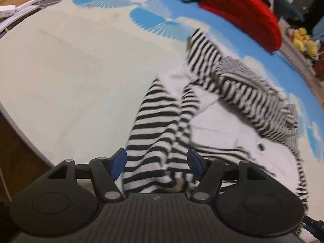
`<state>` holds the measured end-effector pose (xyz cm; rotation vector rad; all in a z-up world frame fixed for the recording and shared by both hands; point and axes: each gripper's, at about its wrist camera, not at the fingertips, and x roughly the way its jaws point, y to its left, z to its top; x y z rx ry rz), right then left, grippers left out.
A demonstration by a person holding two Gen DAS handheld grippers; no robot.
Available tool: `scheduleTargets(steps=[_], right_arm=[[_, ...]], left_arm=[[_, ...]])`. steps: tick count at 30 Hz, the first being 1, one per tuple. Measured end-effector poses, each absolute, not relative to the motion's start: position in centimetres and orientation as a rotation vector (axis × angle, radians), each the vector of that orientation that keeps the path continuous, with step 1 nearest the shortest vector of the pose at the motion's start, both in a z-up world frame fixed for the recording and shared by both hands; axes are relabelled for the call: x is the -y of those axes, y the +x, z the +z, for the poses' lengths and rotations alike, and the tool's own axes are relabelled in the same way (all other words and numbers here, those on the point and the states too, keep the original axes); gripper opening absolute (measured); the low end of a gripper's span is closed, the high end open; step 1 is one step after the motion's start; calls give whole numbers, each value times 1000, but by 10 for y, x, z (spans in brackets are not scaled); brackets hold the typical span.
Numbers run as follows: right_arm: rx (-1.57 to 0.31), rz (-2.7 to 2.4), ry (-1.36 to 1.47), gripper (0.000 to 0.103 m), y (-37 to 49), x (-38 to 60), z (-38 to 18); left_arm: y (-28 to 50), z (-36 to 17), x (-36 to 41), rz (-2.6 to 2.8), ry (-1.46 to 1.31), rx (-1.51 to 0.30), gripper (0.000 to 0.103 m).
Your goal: Fold small clothes
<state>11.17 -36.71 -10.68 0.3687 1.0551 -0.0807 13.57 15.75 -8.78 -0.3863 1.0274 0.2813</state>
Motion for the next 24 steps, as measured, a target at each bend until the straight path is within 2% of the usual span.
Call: scheduleTargets(steps=[10, 11, 12, 13, 14, 15, 16, 17, 18, 24], right_arm=[[-1134, -112, 358, 60, 117, 362, -130], [-1133, -113, 353, 60, 116, 361, -132], [-1127, -111, 345, 60, 115, 360, -133], [-1121, -107, 337, 57, 115, 359, -133], [-1116, -96, 336, 53, 114, 358, -133], [-1112, -73, 350, 36, 112, 358, -132], [-1103, -52, 366, 19, 111, 359, -129], [-1083, -41, 368, 13, 109, 358, -125], [-1065, -36, 366, 8, 107, 359, -120], [-973, -26, 442, 6, 83, 374, -86]], left_arm=[[138, -119, -149, 318, -303, -1138, 70], [137, -121, -149, 315, -298, -1145, 69], [137, -122, -149, 310, -291, -1150, 61], [136, -123, -147, 298, -277, -1156, 54], [136, -124, -145, 282, -257, -1159, 38], [135, -124, -142, 261, -237, -1159, 22], [134, -123, -139, 235, -231, -1160, 14], [132, -120, -137, 215, -226, -1158, 9], [130, -117, -135, 211, -220, -1152, 8], [102, -85, -139, 167, -309, -1094, 7]])
